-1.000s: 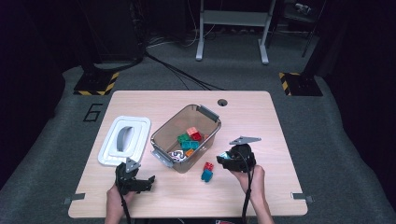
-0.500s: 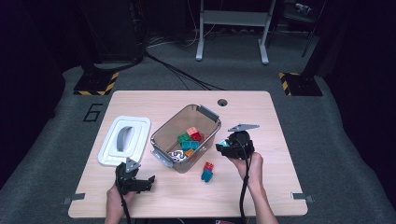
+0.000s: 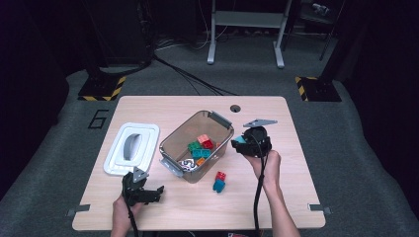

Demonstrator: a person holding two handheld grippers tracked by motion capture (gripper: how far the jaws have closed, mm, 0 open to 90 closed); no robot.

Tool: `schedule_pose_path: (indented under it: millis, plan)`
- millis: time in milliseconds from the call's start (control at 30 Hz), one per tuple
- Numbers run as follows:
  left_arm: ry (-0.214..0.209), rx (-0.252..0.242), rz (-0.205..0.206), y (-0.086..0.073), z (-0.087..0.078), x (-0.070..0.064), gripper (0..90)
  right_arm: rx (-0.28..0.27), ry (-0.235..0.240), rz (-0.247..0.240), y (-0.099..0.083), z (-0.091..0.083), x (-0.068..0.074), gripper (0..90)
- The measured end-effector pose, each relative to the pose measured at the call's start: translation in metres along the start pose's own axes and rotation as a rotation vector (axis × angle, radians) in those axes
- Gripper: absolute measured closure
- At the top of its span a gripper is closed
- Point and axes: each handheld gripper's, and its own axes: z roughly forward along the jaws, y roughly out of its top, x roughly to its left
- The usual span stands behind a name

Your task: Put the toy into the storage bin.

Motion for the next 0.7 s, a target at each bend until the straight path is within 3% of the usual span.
schedule_pose_path:
  millis: [267,533,700]
  plan:
    - [0.010,-0.013,-0.003,-0.001,0.001,-0.001,1.7,-0.021,-0.013,0.005,0.021,-0.002,0.000,57.1]
    - [0.009,-0.014,-0.005,-0.001,0.001,-0.001,1.7,-0.027,0.004,-0.041,0.044,0.001,0.007,57.1]
    - [0.008,-0.014,-0.005,-0.001,0.001,-0.001,1.7,-0.007,0.020,-0.048,0.056,0.015,0.013,57.1]
